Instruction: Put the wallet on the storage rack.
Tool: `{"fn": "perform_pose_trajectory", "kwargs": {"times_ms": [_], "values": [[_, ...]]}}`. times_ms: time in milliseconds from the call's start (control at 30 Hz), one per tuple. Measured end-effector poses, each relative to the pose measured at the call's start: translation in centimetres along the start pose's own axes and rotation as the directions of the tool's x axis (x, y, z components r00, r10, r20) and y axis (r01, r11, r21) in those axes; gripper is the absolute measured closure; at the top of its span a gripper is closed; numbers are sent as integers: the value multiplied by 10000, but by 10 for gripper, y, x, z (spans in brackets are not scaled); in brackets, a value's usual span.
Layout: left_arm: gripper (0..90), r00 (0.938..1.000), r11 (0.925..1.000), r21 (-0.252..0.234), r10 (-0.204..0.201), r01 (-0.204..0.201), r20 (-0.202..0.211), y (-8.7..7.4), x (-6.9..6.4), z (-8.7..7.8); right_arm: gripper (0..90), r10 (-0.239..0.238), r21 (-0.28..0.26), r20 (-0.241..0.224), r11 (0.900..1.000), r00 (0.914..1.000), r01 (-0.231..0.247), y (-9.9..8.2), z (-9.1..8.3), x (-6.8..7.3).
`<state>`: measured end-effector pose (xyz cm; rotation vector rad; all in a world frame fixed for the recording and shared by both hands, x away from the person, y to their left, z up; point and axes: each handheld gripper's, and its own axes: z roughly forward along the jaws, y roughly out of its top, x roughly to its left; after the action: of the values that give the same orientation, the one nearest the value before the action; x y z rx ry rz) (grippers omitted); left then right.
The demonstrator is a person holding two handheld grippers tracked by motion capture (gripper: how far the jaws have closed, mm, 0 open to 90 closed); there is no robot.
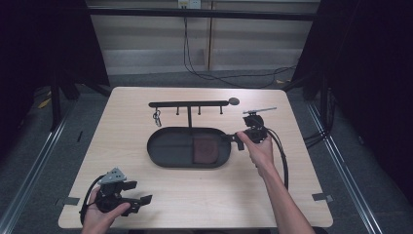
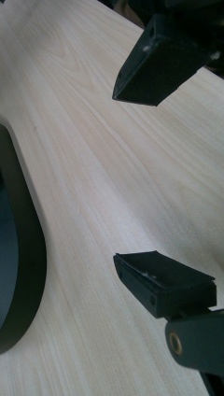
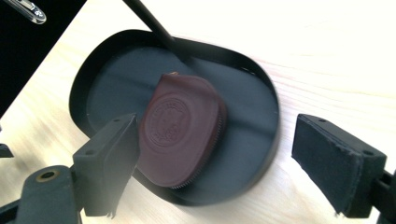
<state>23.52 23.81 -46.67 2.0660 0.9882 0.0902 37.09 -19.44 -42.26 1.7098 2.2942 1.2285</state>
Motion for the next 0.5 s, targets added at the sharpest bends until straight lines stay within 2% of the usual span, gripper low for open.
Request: {"fn": "perform_pose_trajectory", "kwargs": {"times_ms": [100, 200, 267, 333, 433, 500], "values": [[175, 10000, 10000, -52, -75, 75, 30, 0, 0, 0, 149, -50, -273, -87, 9996, 9999, 48, -4, -9, -1], [168, 9998, 9998, -93, -178, 178, 79, 0, 2, -1, 154, -250, -287, 194, 9993, 9995, 256, -11, -20, -3], [169, 9998, 9997, -104, -198, 198, 59, 0, 2, -1, 152, -219, -173, 390, 9996, 9990, 226, -15, -23, -4], [170, 9998, 9998, -77, -187, 188, 109, 0, 2, -2, 152, -254, -224, 308, 9994, 9992, 261, -20, -28, -5], [166, 9997, 9997, -121, -204, 205, 110, 0, 2, -2, 152, -435, -202, 488, 9988, 9979, 445, -30, -33, -4], [165, 9997, 9998, -96, -198, 199, 104, 0, 3, -1, 156, -410, -402, 582, 9982, 9975, 434, -37, -38, -5]]}}
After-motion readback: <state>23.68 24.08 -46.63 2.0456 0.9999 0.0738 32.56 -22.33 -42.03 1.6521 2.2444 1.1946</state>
